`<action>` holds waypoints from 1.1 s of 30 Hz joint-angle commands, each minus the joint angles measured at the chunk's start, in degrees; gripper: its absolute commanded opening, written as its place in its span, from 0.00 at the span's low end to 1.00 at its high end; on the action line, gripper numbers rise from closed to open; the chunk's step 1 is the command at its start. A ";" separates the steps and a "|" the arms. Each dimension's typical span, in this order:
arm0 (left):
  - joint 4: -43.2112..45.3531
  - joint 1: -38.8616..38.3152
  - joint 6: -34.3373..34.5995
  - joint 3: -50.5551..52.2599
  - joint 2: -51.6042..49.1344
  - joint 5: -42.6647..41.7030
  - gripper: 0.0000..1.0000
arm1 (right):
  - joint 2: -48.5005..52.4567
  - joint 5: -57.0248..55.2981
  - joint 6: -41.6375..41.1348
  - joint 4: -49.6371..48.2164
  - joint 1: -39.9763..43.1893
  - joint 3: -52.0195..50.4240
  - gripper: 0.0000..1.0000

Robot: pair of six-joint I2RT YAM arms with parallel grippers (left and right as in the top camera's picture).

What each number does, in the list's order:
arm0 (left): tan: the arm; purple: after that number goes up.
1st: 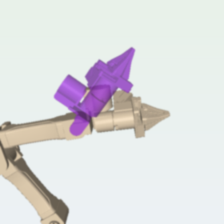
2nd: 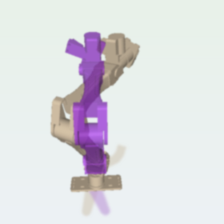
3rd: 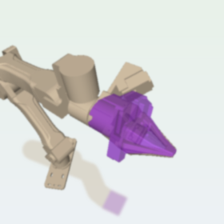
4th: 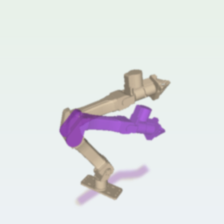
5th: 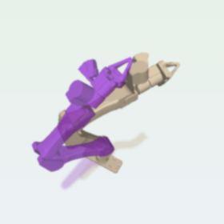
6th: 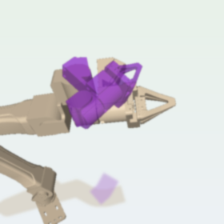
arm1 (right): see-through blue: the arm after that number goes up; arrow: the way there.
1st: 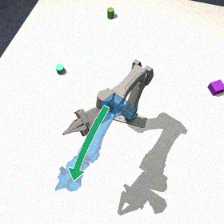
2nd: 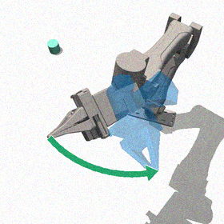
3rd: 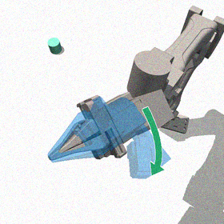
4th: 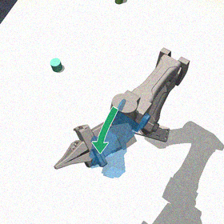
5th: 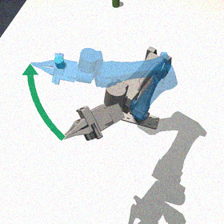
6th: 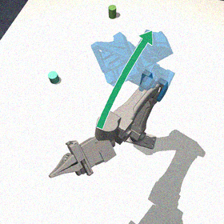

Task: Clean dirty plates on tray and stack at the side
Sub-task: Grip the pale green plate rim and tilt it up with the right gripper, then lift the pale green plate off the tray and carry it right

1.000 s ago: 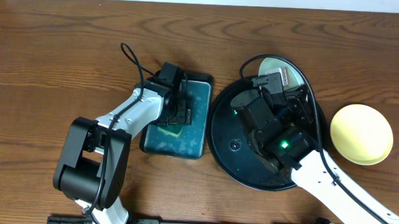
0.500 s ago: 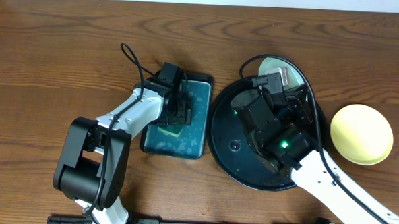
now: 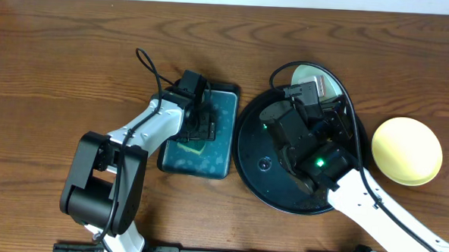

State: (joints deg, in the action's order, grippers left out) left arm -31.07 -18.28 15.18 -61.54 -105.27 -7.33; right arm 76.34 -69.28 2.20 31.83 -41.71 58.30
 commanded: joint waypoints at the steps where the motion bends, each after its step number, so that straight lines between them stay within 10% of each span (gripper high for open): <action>1: -0.74 0.33 0.15 2.25 -2.86 0.48 0.84 | -0.68 -2.32 0.22 -0.37 -0.39 0.09 0.01; 24: -0.76 0.33 0.15 2.25 -2.86 0.50 0.84 | -0.68 3.58 -5.53 0.33 0.63 0.07 0.01; 33: -0.76 0.33 0.15 2.25 -2.86 0.48 0.85 | 0.57 24.68 -30.42 9.57 10.73 -0.04 0.01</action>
State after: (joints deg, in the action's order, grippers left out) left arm -31.07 -18.28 15.18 -61.54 -105.27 -7.33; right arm 76.40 -52.71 -14.98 40.12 -34.74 58.30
